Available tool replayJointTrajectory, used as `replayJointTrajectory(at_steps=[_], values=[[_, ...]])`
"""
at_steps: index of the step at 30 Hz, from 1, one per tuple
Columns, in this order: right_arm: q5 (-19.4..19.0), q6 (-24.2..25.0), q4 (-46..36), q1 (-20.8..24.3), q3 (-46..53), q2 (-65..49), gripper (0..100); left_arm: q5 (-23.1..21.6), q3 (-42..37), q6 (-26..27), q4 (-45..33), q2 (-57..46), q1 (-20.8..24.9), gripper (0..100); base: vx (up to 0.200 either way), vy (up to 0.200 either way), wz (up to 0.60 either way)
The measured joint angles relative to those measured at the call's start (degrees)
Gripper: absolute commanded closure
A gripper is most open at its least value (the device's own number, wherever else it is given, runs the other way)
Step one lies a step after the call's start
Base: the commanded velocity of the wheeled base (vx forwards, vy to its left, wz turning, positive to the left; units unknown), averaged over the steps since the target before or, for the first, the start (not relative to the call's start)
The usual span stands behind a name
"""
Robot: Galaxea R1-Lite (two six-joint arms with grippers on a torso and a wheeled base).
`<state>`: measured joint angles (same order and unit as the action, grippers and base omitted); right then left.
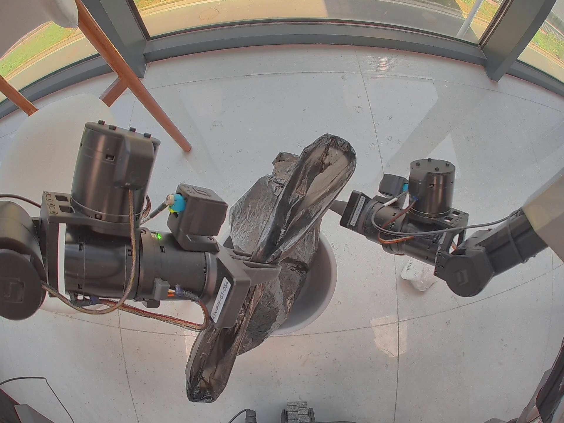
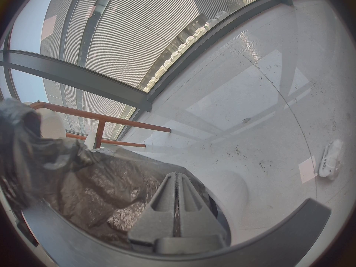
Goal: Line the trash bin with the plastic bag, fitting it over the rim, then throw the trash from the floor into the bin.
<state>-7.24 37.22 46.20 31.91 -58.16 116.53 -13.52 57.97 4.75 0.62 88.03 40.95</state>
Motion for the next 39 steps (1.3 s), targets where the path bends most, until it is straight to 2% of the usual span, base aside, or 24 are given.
replayJointTrajectory(at_steps=[6,13,18,28,32,39], values=[[2.13,1.05,0.16,1.60,-6.22,5.11,100,0.00,0.02,-0.07,0.11,0.00,0.00,100,0.000,0.000,0.00],[2.24,3.89,-0.20,5.18,-7.30,7.36,100,0.04,0.05,-0.57,0.27,-0.07,-0.07,100,0.000,0.000,0.00],[2.10,4.74,-0.35,7.67,-3.94,7.50,100,0.13,-0.02,-0.71,0.28,-0.13,-0.11,100,0.000,0.000,0.00],[2.73,4.79,0.22,10.89,9.08,6.31,100,0.17,-0.33,-0.35,0.28,-0.05,-0.18,100,0.000,0.000,0.00],[3.88,4.44,0.18,9.31,11.31,4.75,100,0.13,-1.46,-0.22,0.30,-0.18,-0.13,100,0.000,0.000,0.00],[4.10,3.43,0.18,0.77,10.78,1.96,100,-0.87,-4.41,-0.13,0.30,-0.96,0.50,100,0.000,0.000,0.00]])
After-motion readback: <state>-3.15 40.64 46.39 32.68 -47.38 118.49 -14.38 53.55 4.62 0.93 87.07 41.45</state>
